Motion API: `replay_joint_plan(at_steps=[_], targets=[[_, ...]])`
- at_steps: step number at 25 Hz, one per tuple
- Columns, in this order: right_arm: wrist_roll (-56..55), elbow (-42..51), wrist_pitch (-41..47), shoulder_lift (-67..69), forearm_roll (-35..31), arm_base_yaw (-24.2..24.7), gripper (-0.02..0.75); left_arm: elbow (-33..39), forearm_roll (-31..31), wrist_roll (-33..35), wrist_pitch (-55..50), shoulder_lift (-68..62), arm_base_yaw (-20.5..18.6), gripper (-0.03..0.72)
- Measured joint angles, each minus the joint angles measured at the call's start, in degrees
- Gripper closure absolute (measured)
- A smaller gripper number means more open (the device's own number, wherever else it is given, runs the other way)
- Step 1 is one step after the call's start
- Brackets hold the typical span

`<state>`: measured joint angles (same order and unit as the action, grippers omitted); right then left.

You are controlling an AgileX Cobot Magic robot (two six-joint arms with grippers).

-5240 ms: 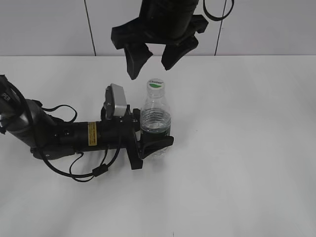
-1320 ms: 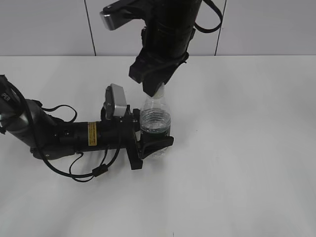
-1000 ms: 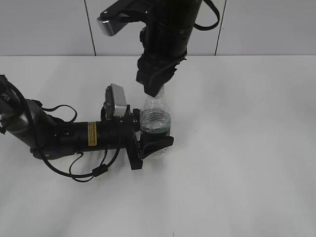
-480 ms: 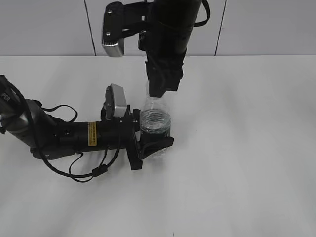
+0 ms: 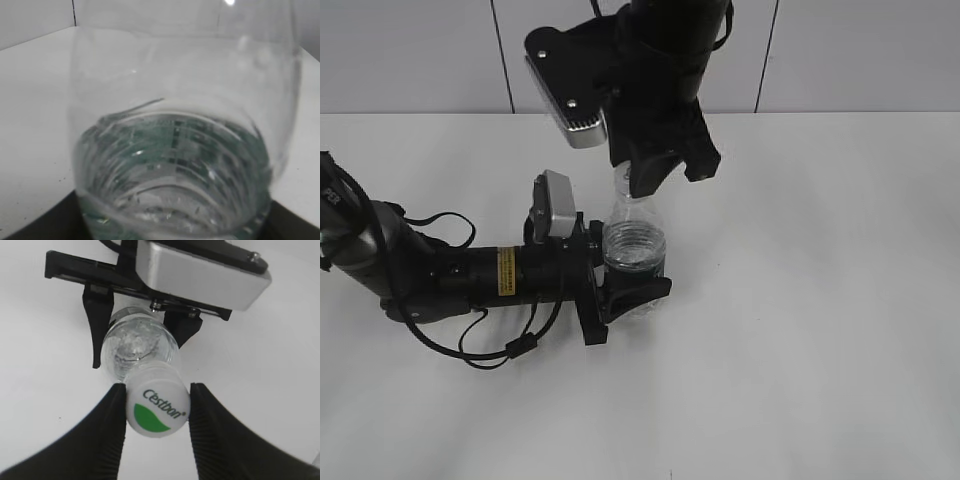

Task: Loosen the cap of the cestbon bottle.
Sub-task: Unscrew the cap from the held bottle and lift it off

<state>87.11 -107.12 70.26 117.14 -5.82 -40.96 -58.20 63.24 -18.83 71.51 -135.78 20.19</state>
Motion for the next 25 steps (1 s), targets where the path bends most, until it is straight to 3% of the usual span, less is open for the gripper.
replay_joint_plan(at_steps=[10,25], targets=[[17.57,0.0,0.0,-0.07,0.17,0.0,0.444,0.0,0.0,0.0,0.0,0.0,0.0,0.278],[32.48,-0.12,-0.1,-0.07,1.94,-0.61,0.445,0.0,-0.05,-0.22,-0.05,0.0,0.0,0.278]])
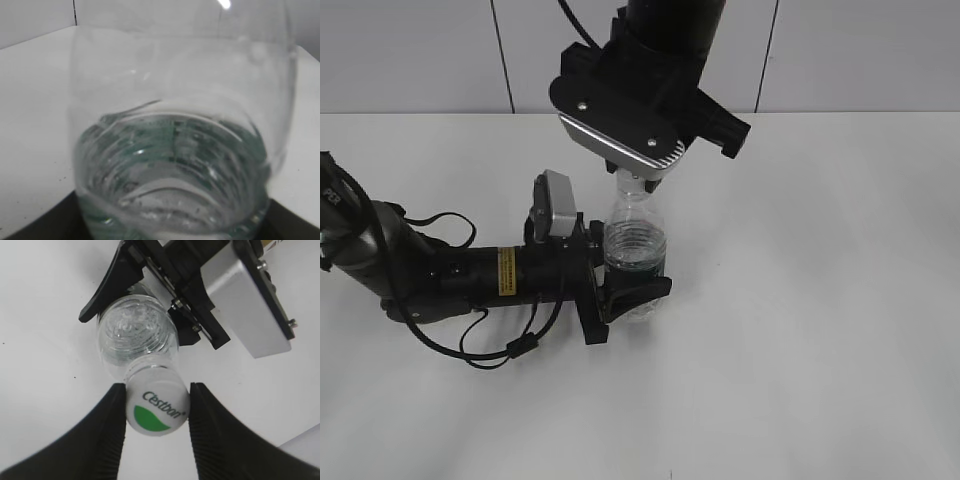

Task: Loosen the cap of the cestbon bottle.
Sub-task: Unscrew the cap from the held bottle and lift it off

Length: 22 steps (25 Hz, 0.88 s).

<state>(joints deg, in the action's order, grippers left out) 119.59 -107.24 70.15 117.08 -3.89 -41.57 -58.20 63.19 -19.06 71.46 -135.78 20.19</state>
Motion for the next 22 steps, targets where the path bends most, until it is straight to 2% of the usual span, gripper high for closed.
replay_joint_plan(at_steps=[8,16,18,22], targets=[[0.84,0.02,-0.12,0.0,0.02,-0.07,0.445,0.0,0.0,-0.08,0.0,0.0,0.0,0.278],[-9.3,0.02,-0.12,0.0,-0.37,-0.07,0.445,0.0,0.0,-0.08,0.05,0.0,0.0,0.278],[-13.17,0.02,-0.12,0.0,-0.43,-0.07,0.417,0.0,0.0,-0.08,0.05,0.0,0.0,0.278],[-20.8,0.02,-0.12,0.0,-2.4,-0.32,0.31,0.0,0.0,-0.26,0.05,0.0,0.0,0.278]])
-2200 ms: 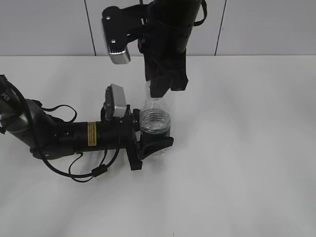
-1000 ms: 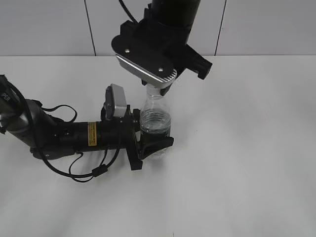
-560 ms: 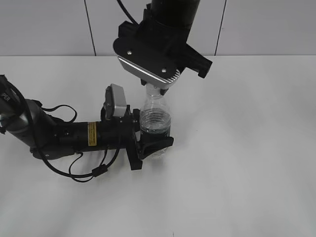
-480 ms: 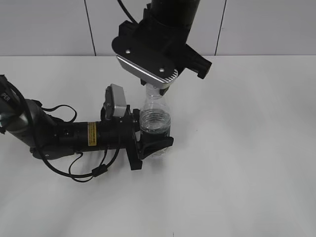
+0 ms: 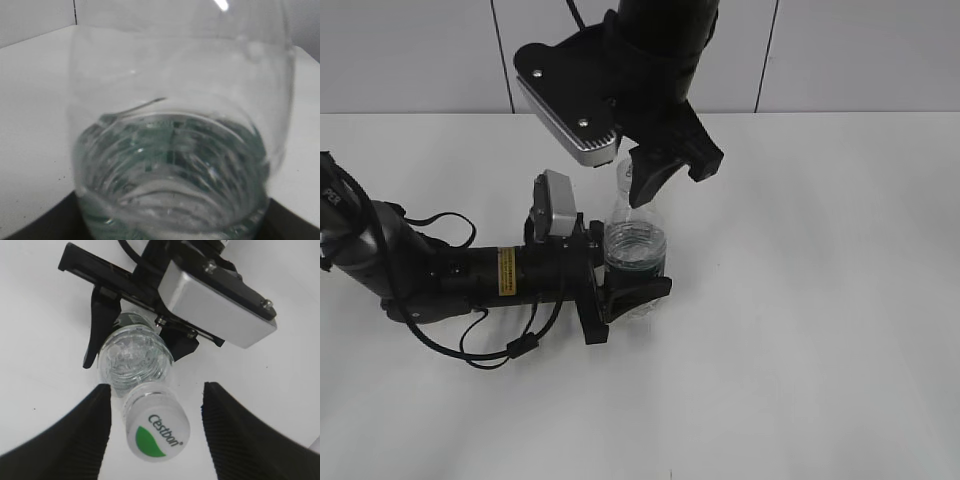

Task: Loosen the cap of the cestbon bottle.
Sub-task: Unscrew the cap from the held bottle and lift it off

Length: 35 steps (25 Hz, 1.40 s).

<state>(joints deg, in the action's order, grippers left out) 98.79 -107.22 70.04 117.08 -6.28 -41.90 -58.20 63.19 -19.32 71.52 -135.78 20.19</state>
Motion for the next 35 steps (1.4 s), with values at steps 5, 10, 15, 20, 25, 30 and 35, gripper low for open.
replay_joint_plan(at_steps=[5,10,15,20,25,30,35], targets=[[-5.8,0.0,0.0,0.0,-0.15,-0.02,0.25,0.0,0.0,0.0,-0.05,0.0,0.0,0.278],[-17.4,0.0,0.0,0.0,-0.15,-0.02,0.244,0.0,0.0,-0.04,-0.05,0.0,0.0,0.278],[-32.61,0.0,0.0,-0.52,-0.15,-0.02,0.244,0.0,0.0,-0.04,-0.05,0.0,0.0,0.278],[-50.05,-1.19,0.06,-2.35,-0.2,-0.02,0.244,0.0,0.0,-0.04,-0.05,0.0,0.0,0.278],[-71.14,-5.56,0.06,-4.28,0.77,-0.02,0.244,0.0,0.0,-0.04,-0.05,0.0,0.0,0.278],[-85.97,-6.87,0.1,-5.08,4.14,-0.02,0.244,0.0,0.0,-0.04,-0.05,0.0,0.0,0.278],[-97.6,-6.87,0.1,-5.08,4.43,-0.02,0.244,0.0,-0.1,-0.04,-0.05,0.0,0.0,0.278]])
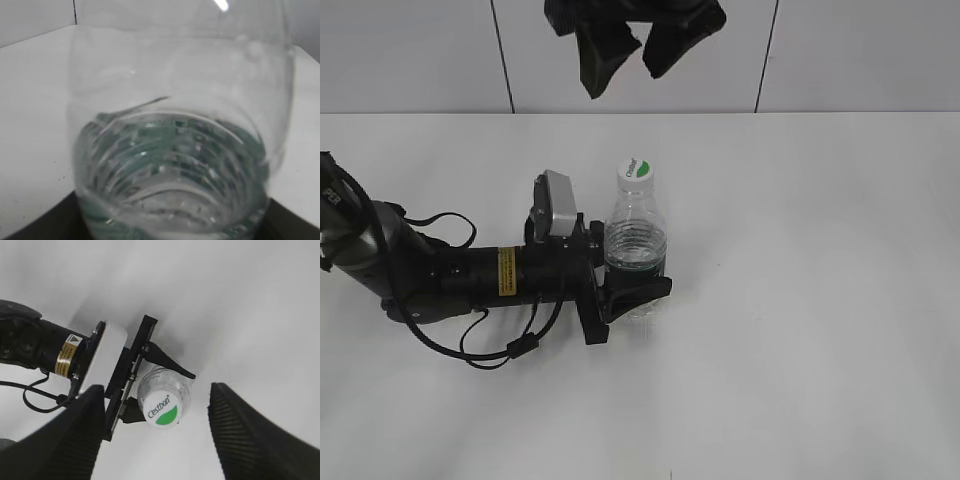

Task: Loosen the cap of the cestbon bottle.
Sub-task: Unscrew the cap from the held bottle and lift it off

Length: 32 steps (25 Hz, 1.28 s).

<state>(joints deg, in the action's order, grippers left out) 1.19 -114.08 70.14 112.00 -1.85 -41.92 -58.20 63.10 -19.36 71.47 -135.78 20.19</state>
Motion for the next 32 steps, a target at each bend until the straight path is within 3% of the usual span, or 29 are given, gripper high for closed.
replay_joint_plan(at_steps=[14,32], targets=[[-8.12,4.79,0.0,-0.11,-3.48,0.0,0.244,0.0,-0.18,0.0,0.0,0.0,0.0,0.278],[-8.2,6.41,0.0,1.82,-0.11,0.05,0.243,0.0,-0.18,0.0,0.04,0.0,0.0,0.278]])
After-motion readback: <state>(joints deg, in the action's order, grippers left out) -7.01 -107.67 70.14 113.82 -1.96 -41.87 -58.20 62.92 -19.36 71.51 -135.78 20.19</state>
